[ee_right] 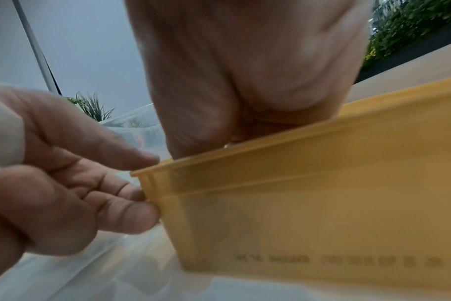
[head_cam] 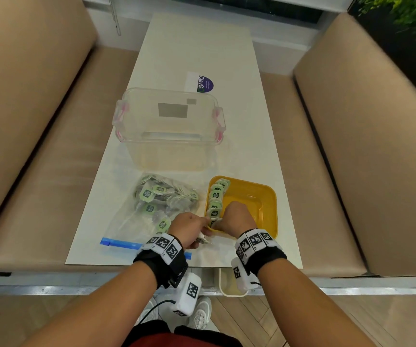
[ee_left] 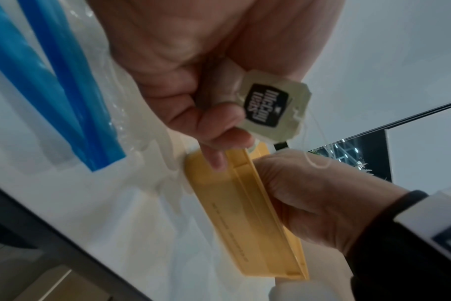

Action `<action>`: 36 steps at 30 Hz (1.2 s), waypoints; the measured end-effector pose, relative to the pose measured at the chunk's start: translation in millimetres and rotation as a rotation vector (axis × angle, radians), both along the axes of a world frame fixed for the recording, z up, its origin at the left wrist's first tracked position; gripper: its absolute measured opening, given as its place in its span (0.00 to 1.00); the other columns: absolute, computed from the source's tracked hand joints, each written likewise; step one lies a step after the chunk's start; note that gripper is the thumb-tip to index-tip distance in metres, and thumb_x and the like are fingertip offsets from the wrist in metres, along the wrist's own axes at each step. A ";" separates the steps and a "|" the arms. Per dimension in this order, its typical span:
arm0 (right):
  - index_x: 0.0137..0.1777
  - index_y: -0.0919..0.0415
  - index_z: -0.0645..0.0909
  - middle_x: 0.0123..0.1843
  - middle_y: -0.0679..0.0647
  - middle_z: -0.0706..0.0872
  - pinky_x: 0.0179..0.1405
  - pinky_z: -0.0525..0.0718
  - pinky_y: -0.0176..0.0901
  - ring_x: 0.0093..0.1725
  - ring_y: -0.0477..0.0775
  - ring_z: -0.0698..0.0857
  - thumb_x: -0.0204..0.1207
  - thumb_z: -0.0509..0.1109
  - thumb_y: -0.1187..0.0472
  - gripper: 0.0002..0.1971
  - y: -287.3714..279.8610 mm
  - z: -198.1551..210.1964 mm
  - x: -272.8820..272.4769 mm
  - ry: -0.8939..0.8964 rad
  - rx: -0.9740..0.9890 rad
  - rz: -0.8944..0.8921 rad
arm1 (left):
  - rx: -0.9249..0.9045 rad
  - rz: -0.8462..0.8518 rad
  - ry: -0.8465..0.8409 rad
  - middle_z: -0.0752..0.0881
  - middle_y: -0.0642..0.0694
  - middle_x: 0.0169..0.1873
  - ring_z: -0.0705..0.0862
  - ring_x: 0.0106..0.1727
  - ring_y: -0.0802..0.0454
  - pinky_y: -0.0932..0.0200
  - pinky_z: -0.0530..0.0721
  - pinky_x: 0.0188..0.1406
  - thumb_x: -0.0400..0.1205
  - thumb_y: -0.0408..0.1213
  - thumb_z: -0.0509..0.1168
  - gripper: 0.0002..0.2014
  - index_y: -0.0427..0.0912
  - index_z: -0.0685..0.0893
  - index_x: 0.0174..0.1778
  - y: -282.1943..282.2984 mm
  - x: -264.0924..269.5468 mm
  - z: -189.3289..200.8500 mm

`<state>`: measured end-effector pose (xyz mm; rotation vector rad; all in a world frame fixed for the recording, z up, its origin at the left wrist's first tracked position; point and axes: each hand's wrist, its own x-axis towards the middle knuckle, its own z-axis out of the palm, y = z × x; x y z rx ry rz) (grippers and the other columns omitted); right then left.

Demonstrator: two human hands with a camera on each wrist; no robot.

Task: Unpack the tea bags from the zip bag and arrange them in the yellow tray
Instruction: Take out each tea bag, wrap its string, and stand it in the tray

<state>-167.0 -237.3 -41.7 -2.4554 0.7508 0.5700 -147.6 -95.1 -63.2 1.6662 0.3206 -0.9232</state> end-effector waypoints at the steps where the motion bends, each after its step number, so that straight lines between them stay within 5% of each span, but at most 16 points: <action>1: 0.35 0.57 0.73 0.38 0.53 0.78 0.19 0.63 0.34 0.38 0.52 0.79 0.67 0.82 0.51 0.19 1.1 -0.1 0.8 -0.004 -0.007 -0.004 | 0.000 0.005 0.004 0.94 0.42 0.36 0.76 0.30 0.45 0.63 0.75 0.21 0.84 0.43 0.69 0.10 0.38 0.83 0.48 -0.2 -0.3 -0.3; 7: 0.38 0.59 0.76 0.45 0.59 0.85 0.20 0.67 0.37 0.39 0.56 0.81 0.68 0.80 0.60 0.13 0.2 -2.5 4.3 -0.008 -0.058 0.019 | -0.020 0.053 0.022 0.94 0.42 0.38 0.77 0.34 0.44 0.62 0.75 0.21 0.84 0.42 0.70 0.11 0.37 0.86 0.44 -1.5 -4.4 -0.4; 11: 0.48 0.66 0.86 0.49 0.59 0.89 0.38 0.83 0.43 0.50 0.59 0.87 0.70 0.78 0.64 0.09 -0.6 1.1 3.2 -0.013 -0.059 0.054 | -0.022 0.064 0.020 0.94 0.42 0.38 0.78 0.33 0.46 0.62 0.76 0.21 0.84 0.42 0.70 0.10 0.38 0.86 0.45 -1.9 -5.4 -0.6; 15: 0.49 0.66 0.88 0.49 0.60 0.90 0.46 0.87 0.47 0.51 0.60 0.88 0.69 0.80 0.63 0.10 -1.3 3.5 1.7 -0.017 -0.023 0.077 | -0.021 0.061 0.024 0.94 0.42 0.37 0.76 0.30 0.46 0.62 0.76 0.21 0.84 0.43 0.70 0.11 0.37 0.86 0.48 -2.1 -5.4 -1.7; 21: 0.49 0.65 0.84 0.49 0.61 0.88 0.42 0.85 0.50 0.48 0.62 0.86 0.71 0.75 0.65 0.08 -3.9 7.6 -1.3 -0.019 0.069 0.074 | -0.028 0.051 0.031 0.94 0.42 0.37 0.76 0.30 0.46 0.62 0.74 0.21 0.83 0.43 0.71 0.11 0.37 0.86 0.47 -1.1 -5.6 -1.8; 29: 0.47 0.57 0.76 0.44 0.53 0.83 0.36 0.80 0.45 0.44 0.54 0.82 0.63 0.81 0.61 0.18 -16.7 14.0 -3.9 -0.070 0.095 0.024 | -0.022 0.044 0.028 0.94 0.42 0.38 0.75 0.28 0.47 0.62 0.74 0.20 0.83 0.42 0.70 0.10 0.37 0.87 0.48 -0.5 -6.2 0.2; 33: 0.44 0.57 0.78 0.41 0.50 0.82 0.36 0.80 0.44 0.41 0.52 0.81 0.65 0.81 0.61 0.14 -15.7 15.6 -5.1 -0.258 0.099 0.113 | -0.027 0.044 0.027 0.94 0.41 0.38 0.75 0.27 0.48 0.62 0.74 0.20 0.83 0.41 0.70 0.09 0.37 0.86 0.49 -0.6 -6.7 -0.6; 36: 0.36 0.55 0.82 0.34 0.47 0.83 0.35 0.82 0.45 0.37 0.49 0.81 0.66 0.80 0.58 0.09 -8.2 14.3 -7.0 -0.231 0.078 0.214 | -0.022 0.041 0.026 0.94 0.42 0.37 0.75 0.28 0.46 0.61 0.75 0.22 0.83 0.42 0.69 0.10 0.37 0.86 0.48 -0.2 -6.8 -0.5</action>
